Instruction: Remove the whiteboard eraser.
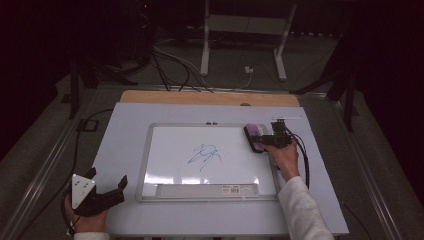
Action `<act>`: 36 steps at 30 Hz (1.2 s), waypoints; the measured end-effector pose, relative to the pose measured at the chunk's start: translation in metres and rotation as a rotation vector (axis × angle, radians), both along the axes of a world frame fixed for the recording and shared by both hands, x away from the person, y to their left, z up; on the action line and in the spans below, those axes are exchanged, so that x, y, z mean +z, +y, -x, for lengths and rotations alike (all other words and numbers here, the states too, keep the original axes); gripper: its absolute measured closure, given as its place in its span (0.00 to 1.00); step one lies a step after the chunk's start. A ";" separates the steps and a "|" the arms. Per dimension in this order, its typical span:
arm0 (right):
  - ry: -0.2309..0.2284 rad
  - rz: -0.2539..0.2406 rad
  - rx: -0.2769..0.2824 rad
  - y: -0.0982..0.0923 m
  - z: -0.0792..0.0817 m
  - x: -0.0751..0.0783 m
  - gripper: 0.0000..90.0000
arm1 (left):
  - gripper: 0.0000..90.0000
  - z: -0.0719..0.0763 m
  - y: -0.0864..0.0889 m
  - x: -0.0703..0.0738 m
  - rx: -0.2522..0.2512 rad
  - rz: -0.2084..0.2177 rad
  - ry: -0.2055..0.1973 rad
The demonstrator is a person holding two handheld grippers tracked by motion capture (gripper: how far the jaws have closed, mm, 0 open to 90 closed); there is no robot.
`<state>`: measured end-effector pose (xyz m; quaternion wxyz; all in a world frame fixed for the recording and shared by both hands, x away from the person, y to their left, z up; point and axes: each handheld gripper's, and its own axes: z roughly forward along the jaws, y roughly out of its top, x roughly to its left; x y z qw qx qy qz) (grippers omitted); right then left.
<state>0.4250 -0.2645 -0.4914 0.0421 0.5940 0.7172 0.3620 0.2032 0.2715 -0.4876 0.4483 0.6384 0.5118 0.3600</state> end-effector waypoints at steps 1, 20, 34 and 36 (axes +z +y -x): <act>-0.002 0.001 0.003 0.001 0.000 0.000 0.44 | 0.01 0.000 0.000 0.000 0.001 0.001 0.000; -0.060 0.014 0.003 0.005 0.005 0.010 0.45 | 0.01 0.000 0.000 0.000 0.002 -0.001 0.002; -0.094 0.002 0.018 0.008 0.009 0.017 0.45 | 0.01 0.000 0.000 -0.001 0.001 -0.003 0.005; -0.099 -0.001 0.020 0.008 0.009 0.019 0.45 | 0.01 0.000 0.000 -0.001 0.001 -0.003 0.006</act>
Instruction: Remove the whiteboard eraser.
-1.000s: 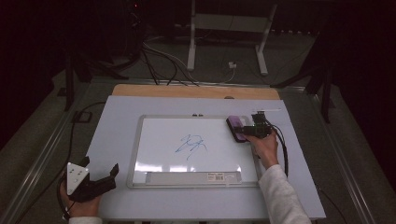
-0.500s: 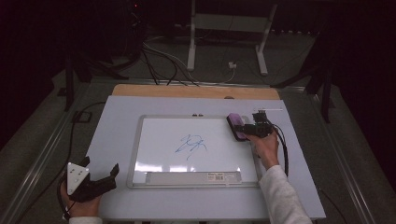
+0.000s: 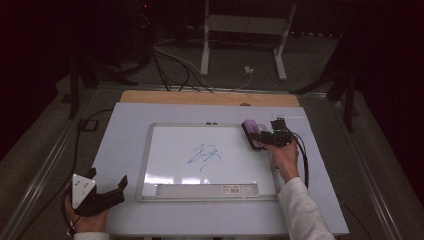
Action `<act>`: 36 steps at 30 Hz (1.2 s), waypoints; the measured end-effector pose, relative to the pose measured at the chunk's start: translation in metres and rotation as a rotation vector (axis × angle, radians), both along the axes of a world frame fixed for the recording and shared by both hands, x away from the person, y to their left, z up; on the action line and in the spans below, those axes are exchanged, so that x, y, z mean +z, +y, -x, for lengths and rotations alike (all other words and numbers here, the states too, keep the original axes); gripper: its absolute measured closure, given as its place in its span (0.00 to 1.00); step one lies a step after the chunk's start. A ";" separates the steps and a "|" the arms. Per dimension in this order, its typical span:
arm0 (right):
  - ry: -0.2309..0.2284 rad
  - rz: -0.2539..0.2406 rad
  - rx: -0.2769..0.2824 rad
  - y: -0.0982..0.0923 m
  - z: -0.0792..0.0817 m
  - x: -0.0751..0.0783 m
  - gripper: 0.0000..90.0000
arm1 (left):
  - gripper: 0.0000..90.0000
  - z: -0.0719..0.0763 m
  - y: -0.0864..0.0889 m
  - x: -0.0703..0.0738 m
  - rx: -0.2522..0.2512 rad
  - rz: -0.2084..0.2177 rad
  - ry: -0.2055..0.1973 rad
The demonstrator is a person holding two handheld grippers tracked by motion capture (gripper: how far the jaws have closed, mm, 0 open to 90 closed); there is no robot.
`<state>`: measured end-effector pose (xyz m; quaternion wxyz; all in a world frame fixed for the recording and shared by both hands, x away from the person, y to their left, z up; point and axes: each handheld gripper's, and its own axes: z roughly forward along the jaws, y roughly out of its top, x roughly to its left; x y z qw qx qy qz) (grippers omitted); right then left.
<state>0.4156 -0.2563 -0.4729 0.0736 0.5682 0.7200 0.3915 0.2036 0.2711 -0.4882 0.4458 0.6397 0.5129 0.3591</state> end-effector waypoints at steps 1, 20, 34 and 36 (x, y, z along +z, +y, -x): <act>-0.002 0.000 0.001 0.000 0.000 0.001 0.45 | 0.01 0.000 0.000 0.000 0.000 0.000 0.000; -0.049 -0.007 0.052 0.007 0.007 0.012 0.45 | 0.01 0.000 0.000 0.000 0.001 0.000 0.000; -0.088 -0.005 0.108 0.019 0.012 0.021 0.45 | 0.01 0.000 0.000 0.000 0.001 -0.001 -0.001; -0.094 -0.008 0.117 0.020 0.013 0.022 0.45 | 0.01 0.000 0.000 0.000 0.001 -0.001 -0.002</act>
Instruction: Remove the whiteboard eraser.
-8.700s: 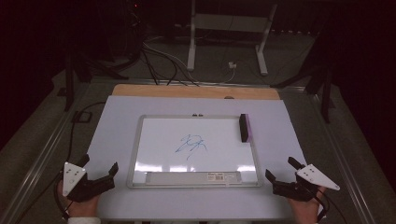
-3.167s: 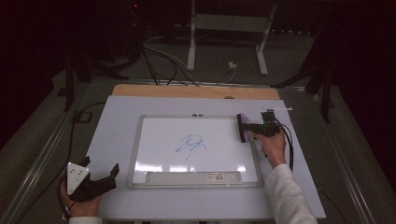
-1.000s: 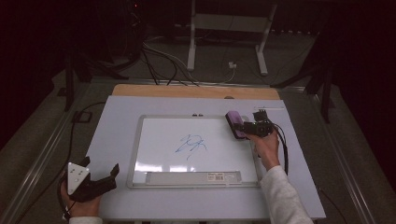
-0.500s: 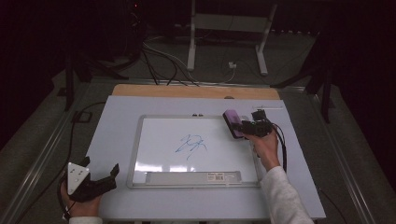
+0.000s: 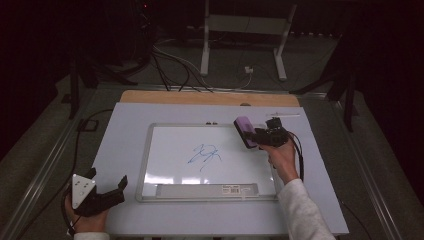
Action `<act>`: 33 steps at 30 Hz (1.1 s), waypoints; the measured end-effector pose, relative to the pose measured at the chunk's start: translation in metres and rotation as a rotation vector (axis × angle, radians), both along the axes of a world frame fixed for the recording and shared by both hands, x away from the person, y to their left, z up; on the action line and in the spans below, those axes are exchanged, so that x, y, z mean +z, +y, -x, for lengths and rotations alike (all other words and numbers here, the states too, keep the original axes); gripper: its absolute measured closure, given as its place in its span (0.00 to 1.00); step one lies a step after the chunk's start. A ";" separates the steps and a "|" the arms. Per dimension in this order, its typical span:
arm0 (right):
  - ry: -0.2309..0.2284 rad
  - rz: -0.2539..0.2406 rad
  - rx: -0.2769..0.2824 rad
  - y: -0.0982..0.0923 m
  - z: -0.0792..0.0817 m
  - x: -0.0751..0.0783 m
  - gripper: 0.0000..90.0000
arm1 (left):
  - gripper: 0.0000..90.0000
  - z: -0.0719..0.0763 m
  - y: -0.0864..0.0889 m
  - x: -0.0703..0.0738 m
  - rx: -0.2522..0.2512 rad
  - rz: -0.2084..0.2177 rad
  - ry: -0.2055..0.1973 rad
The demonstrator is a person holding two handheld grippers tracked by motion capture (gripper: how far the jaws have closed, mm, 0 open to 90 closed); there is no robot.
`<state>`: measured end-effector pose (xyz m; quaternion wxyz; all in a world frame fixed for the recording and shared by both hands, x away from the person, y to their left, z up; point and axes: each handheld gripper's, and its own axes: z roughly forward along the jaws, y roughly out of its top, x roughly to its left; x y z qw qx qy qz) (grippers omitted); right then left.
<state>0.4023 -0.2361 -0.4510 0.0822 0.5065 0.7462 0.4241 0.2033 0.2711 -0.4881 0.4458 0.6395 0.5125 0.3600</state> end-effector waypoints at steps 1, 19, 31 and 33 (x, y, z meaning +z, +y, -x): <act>0.000 0.000 0.000 0.000 0.000 0.000 0.45 | 0.01 0.000 0.000 0.000 0.000 0.000 0.000; -0.020 0.022 0.049 0.011 0.005 0.006 0.45 | 0.01 0.001 0.000 0.000 0.000 0.001 -0.003; -0.033 0.017 0.080 0.019 0.008 0.010 0.45 | 0.01 0.001 0.000 0.000 0.000 -0.001 -0.003; -0.037 0.018 0.089 0.021 0.008 0.010 0.45 | 0.01 0.001 0.000 0.000 0.000 -0.001 -0.004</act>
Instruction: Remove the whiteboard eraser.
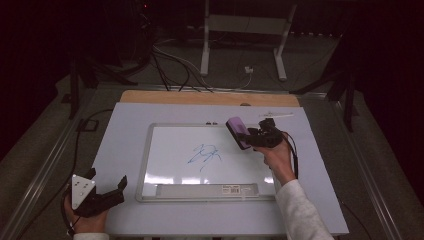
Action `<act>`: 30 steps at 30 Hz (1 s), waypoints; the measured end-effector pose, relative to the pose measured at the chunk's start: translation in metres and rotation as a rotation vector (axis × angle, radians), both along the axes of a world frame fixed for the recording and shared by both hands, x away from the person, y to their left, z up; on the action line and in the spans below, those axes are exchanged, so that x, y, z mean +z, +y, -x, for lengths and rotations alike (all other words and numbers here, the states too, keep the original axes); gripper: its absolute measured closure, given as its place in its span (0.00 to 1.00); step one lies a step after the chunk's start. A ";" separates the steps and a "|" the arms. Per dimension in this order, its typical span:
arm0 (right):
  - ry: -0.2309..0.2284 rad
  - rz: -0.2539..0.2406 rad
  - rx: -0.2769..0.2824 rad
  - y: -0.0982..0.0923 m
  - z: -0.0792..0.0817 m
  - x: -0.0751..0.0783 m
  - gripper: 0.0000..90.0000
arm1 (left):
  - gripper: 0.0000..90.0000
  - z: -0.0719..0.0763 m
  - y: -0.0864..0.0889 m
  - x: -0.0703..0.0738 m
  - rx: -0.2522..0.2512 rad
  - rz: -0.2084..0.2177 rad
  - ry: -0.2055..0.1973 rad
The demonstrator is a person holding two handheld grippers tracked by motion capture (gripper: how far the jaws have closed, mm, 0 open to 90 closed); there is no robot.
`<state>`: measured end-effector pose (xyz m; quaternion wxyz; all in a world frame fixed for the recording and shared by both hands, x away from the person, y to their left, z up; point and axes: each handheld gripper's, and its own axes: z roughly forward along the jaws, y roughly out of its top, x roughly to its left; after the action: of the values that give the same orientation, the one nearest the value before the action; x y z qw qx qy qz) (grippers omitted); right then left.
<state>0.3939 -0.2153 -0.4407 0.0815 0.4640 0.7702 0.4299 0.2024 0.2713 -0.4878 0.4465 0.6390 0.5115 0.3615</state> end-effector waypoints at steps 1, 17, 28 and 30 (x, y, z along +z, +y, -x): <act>-0.003 0.000 0.004 0.001 0.000 0.000 0.45 | 0.01 0.000 0.000 0.000 0.000 -0.001 0.002; -0.021 -0.005 0.059 0.014 0.006 0.004 0.45 | 0.01 0.000 0.000 0.000 -0.001 -0.002 0.003; -0.021 -0.008 0.085 0.021 0.008 0.005 0.45 | 0.01 -0.001 0.000 -0.001 0.000 -0.001 0.006; -0.019 -0.010 0.089 0.022 0.008 0.004 0.45 | 0.01 0.000 0.000 -0.001 -0.001 -0.001 0.005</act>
<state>0.3861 -0.1937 -0.4367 0.0671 0.4255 0.7872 0.4413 0.2026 0.2717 -0.4885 0.4449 0.6403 0.5122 0.3601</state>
